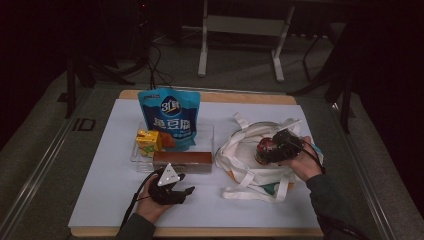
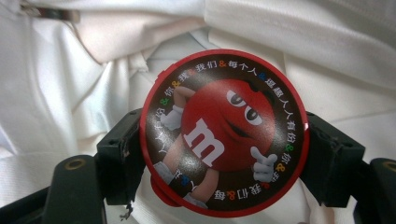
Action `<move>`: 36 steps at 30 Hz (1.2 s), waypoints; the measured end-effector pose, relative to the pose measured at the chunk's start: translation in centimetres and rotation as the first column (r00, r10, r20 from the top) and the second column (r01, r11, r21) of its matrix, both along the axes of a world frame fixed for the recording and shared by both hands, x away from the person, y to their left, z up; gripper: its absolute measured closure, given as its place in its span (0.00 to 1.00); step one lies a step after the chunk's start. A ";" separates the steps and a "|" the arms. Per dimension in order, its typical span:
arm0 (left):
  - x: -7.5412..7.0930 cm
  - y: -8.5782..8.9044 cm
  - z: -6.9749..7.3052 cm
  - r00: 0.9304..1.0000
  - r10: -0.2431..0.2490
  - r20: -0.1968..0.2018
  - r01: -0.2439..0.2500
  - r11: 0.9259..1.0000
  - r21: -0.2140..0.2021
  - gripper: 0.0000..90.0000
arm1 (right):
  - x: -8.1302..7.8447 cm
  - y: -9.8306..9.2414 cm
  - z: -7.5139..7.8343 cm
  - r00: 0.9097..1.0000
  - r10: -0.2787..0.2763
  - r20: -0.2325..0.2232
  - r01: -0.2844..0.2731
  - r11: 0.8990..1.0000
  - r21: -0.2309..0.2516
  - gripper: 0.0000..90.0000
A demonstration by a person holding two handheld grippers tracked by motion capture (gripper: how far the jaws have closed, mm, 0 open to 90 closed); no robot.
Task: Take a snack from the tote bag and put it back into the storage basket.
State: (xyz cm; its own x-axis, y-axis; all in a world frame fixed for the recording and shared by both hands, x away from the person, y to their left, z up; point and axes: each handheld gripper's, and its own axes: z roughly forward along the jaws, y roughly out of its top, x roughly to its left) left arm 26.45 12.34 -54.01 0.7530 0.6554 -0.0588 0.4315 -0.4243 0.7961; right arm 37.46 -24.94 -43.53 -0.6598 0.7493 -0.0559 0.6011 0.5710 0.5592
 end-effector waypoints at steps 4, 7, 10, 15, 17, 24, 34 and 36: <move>0.0 0.0 0.0 1.000 0.000 0.000 0.000 1.000 0.000 0.46 | -0.2 0.3 0.5 1.000 0.004 0.001 -0.004 1.000 0.020 0.28; 0.0 0.0 0.0 1.000 -0.001 0.002 0.001 1.000 0.000 0.46 | -0.3 0.6 0.9 1.000 0.015 0.008 -0.015 1.000 0.025 0.28; 0.0 0.0 0.0 1.000 -0.001 0.001 0.001 1.000 -0.001 0.46 | -0.4 0.9 1.4 1.000 0.026 0.013 -0.026 0.999 0.034 0.28; 0.0 0.0 0.0 1.000 -0.002 0.001 0.002 1.000 -0.001 0.46 | -0.6 1.5 2.0 0.999 0.040 0.023 -0.041 0.998 0.042 0.28; 0.0 0.0 0.0 1.000 -0.002 0.002 0.002 1.000 0.000 0.46 | -0.7 1.7 2.2 0.999 0.044 0.023 -0.045 0.998 0.047 0.28; 0.0 0.0 0.0 1.000 -0.001 0.003 0.001 1.000 0.001 0.46 | -0.9 2.4 3.0 0.997 0.063 0.035 -0.064 0.996 0.056 0.28; 0.0 0.0 0.0 1.000 -0.002 0.004 0.002 1.000 0.000 0.46 | -0.9 3.7 4.1 0.996 0.082 0.040 -0.084 0.994 0.069 0.28; 0.0 0.0 0.0 1.000 -0.001 0.005 0.001 1.000 -0.001 0.46 | -0.9 4.1 4.3 0.995 0.093 0.046 -0.096 0.993 0.066 0.28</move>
